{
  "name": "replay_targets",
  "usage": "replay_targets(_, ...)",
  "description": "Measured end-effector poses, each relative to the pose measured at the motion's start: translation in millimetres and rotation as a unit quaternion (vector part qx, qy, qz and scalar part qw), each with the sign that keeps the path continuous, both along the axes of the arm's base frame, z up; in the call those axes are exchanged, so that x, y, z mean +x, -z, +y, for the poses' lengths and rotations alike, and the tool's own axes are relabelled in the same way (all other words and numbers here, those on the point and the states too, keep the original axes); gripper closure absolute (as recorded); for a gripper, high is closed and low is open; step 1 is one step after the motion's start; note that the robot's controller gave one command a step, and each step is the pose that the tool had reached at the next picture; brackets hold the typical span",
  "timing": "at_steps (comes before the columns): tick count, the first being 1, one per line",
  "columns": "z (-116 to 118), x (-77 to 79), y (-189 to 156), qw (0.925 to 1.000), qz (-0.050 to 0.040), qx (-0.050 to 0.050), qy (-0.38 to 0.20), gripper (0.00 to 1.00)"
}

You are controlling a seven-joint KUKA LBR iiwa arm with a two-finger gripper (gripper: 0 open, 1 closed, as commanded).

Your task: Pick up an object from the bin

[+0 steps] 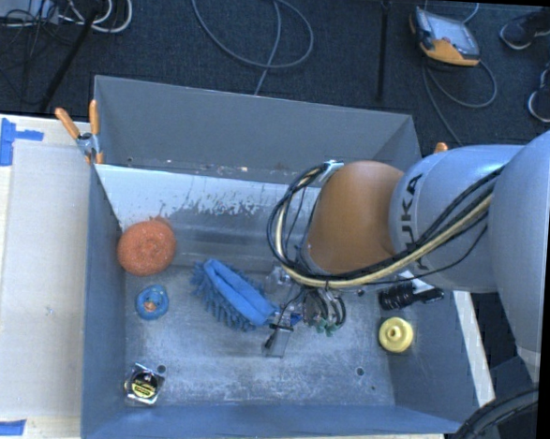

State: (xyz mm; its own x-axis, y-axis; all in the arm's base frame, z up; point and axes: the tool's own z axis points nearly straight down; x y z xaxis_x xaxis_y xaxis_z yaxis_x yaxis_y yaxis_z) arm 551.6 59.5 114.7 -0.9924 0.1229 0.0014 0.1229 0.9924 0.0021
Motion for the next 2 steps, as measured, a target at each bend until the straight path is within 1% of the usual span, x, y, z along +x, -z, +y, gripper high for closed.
replay_targets(1, -13.0, -2.1, 22.3, 0.9999, 0.0006, -0.001, 0.015, 1.00)
replay_targets(2, -13.1, -2.1, 22.3, 0.9999, 0.0006, -0.001, 0.016, 1.00)
